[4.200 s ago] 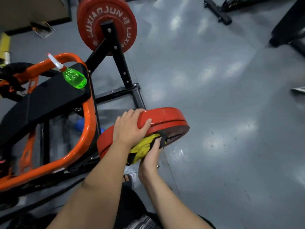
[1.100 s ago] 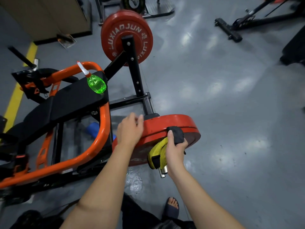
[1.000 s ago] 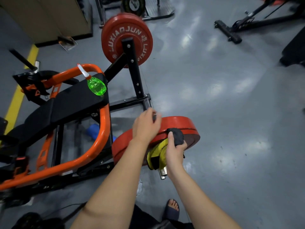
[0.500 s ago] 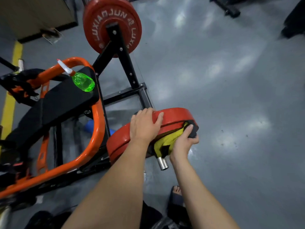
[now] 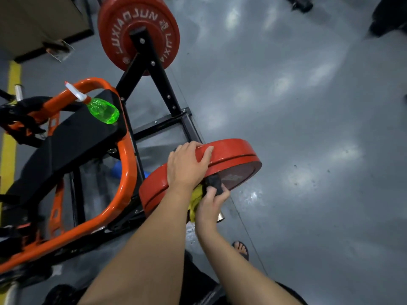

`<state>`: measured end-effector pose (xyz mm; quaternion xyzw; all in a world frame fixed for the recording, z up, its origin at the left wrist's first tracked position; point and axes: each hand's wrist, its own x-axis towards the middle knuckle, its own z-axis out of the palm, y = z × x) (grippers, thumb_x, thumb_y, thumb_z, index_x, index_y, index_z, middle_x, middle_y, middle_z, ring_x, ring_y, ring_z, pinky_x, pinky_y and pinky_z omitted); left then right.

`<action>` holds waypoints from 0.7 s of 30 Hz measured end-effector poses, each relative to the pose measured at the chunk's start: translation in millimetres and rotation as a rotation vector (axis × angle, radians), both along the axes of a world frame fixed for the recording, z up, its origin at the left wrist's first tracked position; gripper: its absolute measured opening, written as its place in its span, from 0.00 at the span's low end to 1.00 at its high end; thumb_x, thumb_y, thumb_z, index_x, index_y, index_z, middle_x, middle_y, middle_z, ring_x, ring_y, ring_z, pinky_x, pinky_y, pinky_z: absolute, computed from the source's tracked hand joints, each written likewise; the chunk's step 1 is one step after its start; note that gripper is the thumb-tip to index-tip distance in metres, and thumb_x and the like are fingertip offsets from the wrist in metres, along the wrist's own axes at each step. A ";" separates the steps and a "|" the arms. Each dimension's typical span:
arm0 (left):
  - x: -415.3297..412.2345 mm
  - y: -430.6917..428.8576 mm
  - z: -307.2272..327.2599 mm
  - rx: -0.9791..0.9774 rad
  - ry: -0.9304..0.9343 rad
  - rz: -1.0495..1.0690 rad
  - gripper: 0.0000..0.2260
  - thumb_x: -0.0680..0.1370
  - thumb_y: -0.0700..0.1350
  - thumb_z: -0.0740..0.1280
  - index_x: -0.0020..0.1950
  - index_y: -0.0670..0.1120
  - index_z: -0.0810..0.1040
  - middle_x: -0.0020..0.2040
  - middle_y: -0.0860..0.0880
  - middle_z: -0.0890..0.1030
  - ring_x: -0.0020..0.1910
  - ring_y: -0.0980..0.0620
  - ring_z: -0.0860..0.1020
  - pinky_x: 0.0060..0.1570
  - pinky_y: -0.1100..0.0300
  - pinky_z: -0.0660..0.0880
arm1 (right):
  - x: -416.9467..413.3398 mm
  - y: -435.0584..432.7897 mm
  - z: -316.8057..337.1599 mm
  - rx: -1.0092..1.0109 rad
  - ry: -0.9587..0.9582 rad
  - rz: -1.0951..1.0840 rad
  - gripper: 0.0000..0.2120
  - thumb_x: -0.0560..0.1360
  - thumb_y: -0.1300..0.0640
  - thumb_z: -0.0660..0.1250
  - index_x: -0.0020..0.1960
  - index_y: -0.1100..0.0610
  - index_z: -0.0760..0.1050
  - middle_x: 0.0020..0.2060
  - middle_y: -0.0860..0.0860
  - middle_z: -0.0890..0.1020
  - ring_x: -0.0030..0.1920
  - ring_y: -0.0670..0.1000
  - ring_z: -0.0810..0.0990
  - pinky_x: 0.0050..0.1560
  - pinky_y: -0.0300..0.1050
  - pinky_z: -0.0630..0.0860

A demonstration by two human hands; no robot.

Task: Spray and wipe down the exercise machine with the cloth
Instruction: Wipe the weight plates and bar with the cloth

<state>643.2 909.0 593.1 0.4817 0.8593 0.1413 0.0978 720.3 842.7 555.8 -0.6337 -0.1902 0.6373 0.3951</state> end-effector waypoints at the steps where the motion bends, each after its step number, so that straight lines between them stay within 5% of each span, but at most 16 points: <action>1: -0.7 -0.9 -0.4 0.000 -0.002 -0.007 0.22 0.81 0.68 0.57 0.58 0.54 0.79 0.55 0.54 0.82 0.60 0.50 0.77 0.61 0.52 0.68 | 5.4 8.3 -1.0 0.035 -0.041 -0.017 0.20 0.70 0.47 0.59 0.61 0.47 0.65 0.60 0.58 0.78 0.56 0.59 0.78 0.58 0.56 0.76; 8: -3.2 -4.4 0.5 0.003 -0.021 -0.010 0.26 0.79 0.72 0.57 0.61 0.55 0.80 0.57 0.55 0.82 0.61 0.51 0.77 0.63 0.53 0.68 | 55.1 67.9 -47.9 -0.032 -0.085 -0.048 0.22 0.74 0.46 0.61 0.65 0.52 0.67 0.62 0.57 0.79 0.61 0.58 0.79 0.66 0.61 0.75; 11: -3.1 -3.7 2.8 0.005 -0.015 -0.004 0.25 0.79 0.71 0.58 0.60 0.54 0.80 0.56 0.54 0.82 0.61 0.50 0.77 0.63 0.53 0.68 | 38.3 36.9 -41.3 -0.039 -0.118 0.046 0.24 0.78 0.43 0.63 0.70 0.50 0.67 0.61 0.53 0.80 0.58 0.54 0.80 0.63 0.54 0.75; 18: -3.5 -7.6 2.9 0.030 -0.034 -0.015 0.22 0.80 0.69 0.60 0.60 0.55 0.81 0.57 0.56 0.82 0.62 0.51 0.76 0.62 0.55 0.66 | 27.1 19.4 -47.2 -0.045 -0.020 0.100 0.14 0.83 0.60 0.61 0.67 0.56 0.68 0.53 0.54 0.80 0.49 0.49 0.80 0.50 0.46 0.78; 21: -4.5 -9.0 4.1 0.035 -0.058 -0.008 0.24 0.79 0.71 0.59 0.61 0.55 0.81 0.57 0.56 0.82 0.61 0.52 0.76 0.62 0.56 0.66 | 46.3 46.8 -55.8 -0.014 -0.126 0.033 0.16 0.83 0.58 0.63 0.69 0.56 0.69 0.59 0.57 0.81 0.57 0.55 0.81 0.63 0.56 0.78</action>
